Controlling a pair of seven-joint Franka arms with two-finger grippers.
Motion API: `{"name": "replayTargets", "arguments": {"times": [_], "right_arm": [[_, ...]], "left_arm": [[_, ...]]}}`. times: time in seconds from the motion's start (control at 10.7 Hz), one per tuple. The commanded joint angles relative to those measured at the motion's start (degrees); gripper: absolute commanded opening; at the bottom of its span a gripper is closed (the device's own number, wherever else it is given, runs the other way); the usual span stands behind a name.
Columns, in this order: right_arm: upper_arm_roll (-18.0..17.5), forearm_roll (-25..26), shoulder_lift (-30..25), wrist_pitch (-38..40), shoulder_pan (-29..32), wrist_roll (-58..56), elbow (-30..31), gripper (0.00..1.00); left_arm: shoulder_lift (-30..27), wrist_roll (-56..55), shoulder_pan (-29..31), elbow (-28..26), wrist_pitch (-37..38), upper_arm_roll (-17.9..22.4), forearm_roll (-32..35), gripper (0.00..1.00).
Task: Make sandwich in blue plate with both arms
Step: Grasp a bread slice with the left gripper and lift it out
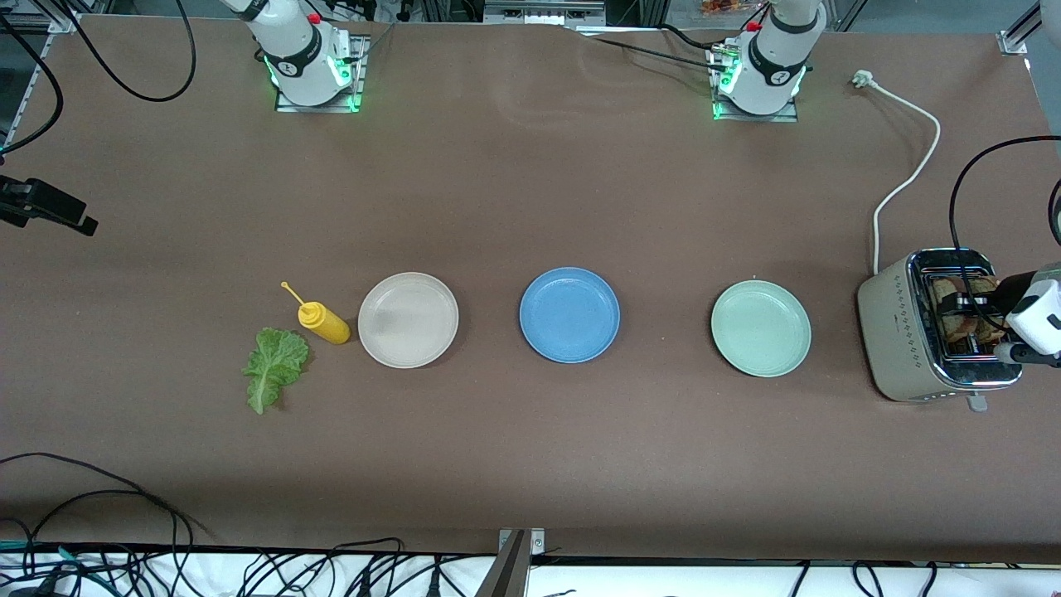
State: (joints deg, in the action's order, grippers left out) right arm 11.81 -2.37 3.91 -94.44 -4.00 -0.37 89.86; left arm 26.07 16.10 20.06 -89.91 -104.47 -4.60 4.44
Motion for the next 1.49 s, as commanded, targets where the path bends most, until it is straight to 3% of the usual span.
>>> {"name": "replayTargets", "arguments": {"times": [0.0,0.37,0.75,1.21,1.4], "right_arm": [[-0.12,0.7,0.05,1.28,0.13,-0.6,-1.18,1.0],[-0.12,0.61,0.05,1.28,0.13,-0.6,-1.18,1.0],[-0.12,0.7,0.05,1.37,0.13,-0.6,-1.18,1.0],[-0.03,0.7,0.05,1.45,0.13,-0.6,-1.18,1.0],[-0.03,0.62,0.05,1.37,0.13,-0.6,-1.18,1.0]], "left_arm": [[-2.16,0.08,-0.99,-0.53,2.33,0.12,1.28,0.0],[-4.79,0.34,-1.86,3.06,7.15,-1.11,5.31,0.0],[-5.41,0.34,-6.77,11.84,15.77,-4.53,10.68,0.0],[-5.5,-3.42,-19.16,14.94,20.71,-5.68,8.23,0.0],[-4.98,-11.22,-22.42,14.76,20.88,-7.44,0.97,0.0]]}}
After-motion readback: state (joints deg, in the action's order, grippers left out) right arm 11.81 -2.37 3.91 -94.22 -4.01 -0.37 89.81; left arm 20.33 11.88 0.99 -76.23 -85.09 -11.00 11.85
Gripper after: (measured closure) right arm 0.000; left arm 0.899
